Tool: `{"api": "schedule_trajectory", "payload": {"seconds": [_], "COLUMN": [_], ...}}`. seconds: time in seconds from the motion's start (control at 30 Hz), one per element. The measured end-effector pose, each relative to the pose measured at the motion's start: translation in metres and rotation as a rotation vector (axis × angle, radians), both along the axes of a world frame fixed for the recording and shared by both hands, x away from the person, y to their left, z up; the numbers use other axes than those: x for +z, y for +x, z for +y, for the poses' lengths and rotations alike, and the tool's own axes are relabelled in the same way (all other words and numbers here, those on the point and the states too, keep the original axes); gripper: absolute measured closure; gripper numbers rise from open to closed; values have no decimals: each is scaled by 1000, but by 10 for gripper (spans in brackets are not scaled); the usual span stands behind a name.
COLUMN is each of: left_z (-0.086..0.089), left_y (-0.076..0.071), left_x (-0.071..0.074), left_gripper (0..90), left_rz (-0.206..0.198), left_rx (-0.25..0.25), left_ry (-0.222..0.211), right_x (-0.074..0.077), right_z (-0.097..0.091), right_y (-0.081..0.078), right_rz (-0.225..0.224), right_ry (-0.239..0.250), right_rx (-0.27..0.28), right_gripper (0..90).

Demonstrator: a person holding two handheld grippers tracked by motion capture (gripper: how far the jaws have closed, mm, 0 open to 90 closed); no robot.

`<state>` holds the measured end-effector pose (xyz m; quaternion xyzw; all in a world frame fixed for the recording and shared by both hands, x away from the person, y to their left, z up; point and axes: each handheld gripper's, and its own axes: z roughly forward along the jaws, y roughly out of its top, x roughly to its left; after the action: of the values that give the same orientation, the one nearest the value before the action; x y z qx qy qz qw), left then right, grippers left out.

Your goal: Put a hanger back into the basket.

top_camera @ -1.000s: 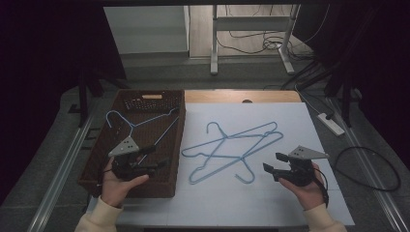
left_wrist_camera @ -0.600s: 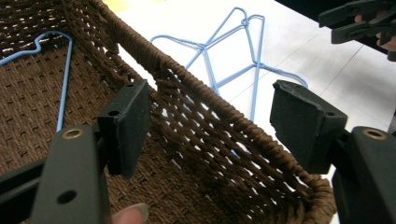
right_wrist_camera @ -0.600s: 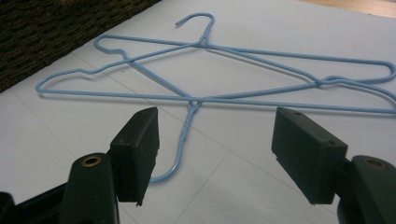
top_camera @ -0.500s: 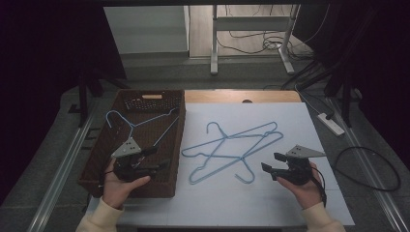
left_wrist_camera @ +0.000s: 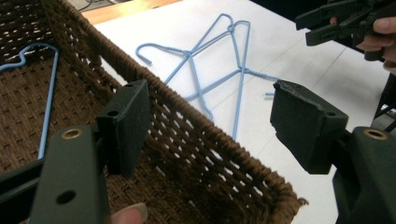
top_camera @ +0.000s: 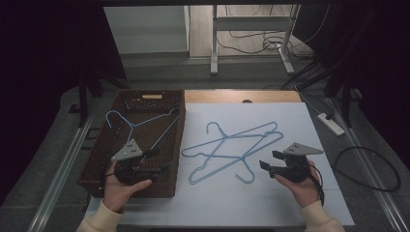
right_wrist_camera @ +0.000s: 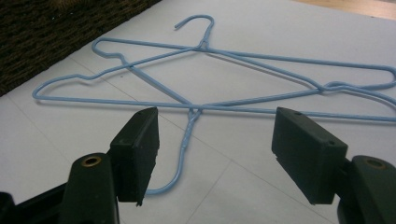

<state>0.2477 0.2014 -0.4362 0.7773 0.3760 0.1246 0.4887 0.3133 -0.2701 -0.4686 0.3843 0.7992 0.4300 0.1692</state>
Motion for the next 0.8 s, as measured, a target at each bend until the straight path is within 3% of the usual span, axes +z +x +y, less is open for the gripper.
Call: {"api": "schedule_trajectory", "payload": {"seconds": [0.17,0.23,0.5,0.8], "left_z": [2,2,6,6], "left_y": [1,0,-2,-1], "left_x": [-2,-2,-6,-5], "left_gripper": [292,291,292,292], "left_rz": [16,13,25,23], "left_rx": [8,9,15,9], "left_ry": [-1,5,2,-2], "right_x": [4,8,13,5], "right_z": [8,19,45,83], "right_y": [6,12,33,75], "right_rz": [-4,5,21,102], "right_ry": [-8,-34,-64,-142], "right_rx": [-1,0,31,73], "right_gripper": [334,334,333,332]}}
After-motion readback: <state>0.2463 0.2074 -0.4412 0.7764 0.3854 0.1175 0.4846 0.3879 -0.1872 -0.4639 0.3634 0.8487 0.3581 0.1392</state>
